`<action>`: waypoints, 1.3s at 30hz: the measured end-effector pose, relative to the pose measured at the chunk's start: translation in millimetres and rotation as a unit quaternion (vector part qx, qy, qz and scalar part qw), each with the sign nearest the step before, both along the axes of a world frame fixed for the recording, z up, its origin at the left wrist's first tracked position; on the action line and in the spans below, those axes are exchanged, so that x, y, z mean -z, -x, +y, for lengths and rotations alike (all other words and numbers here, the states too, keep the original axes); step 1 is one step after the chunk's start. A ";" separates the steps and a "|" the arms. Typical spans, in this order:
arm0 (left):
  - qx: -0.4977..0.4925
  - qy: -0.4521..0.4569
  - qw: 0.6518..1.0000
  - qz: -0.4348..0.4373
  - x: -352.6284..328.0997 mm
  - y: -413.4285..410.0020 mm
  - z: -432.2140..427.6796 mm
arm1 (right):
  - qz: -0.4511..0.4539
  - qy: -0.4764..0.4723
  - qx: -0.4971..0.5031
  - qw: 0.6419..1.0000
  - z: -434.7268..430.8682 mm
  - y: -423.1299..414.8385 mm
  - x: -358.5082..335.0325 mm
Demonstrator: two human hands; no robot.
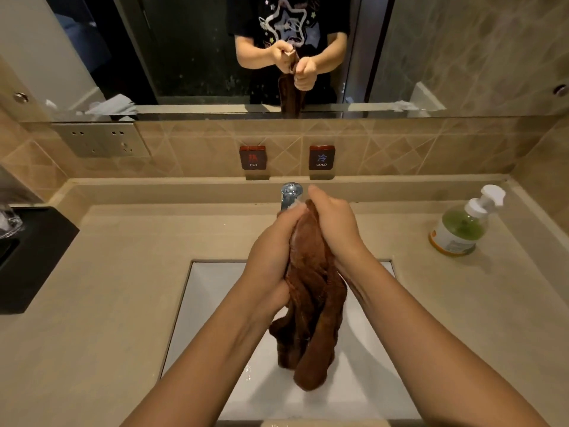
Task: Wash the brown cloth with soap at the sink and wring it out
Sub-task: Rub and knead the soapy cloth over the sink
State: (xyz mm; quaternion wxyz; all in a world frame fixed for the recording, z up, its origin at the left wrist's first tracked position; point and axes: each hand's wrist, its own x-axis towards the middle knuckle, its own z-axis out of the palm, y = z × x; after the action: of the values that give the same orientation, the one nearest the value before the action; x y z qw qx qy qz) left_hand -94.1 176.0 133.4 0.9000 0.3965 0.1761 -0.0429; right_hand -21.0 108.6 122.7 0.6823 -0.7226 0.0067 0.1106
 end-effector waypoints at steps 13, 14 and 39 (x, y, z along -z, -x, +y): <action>-0.019 0.033 0.997 -0.070 -10.2 3.9 45.9 | -0.017 -0.025 -0.196 0.980 -76.7 -15.2 -15.9; -0.028 0.022 0.997 -0.068 -7.8 2.8 51.6 | -0.044 -0.005 -0.195 0.980 -79.2 -15.5 -19.9; 0.179 -0.420 0.890 0.005 18.7 0.0 99.9 | -0.079 0.001 -0.333 0.939 -72.3 -17.7 -52.1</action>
State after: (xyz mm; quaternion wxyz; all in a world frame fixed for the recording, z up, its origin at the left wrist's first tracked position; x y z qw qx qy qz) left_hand -94.1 275.9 114.6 0.6253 0.7622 0.1085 -0.1277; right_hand -3.3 36.4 174.8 0.6043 -0.6902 -0.2884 0.2744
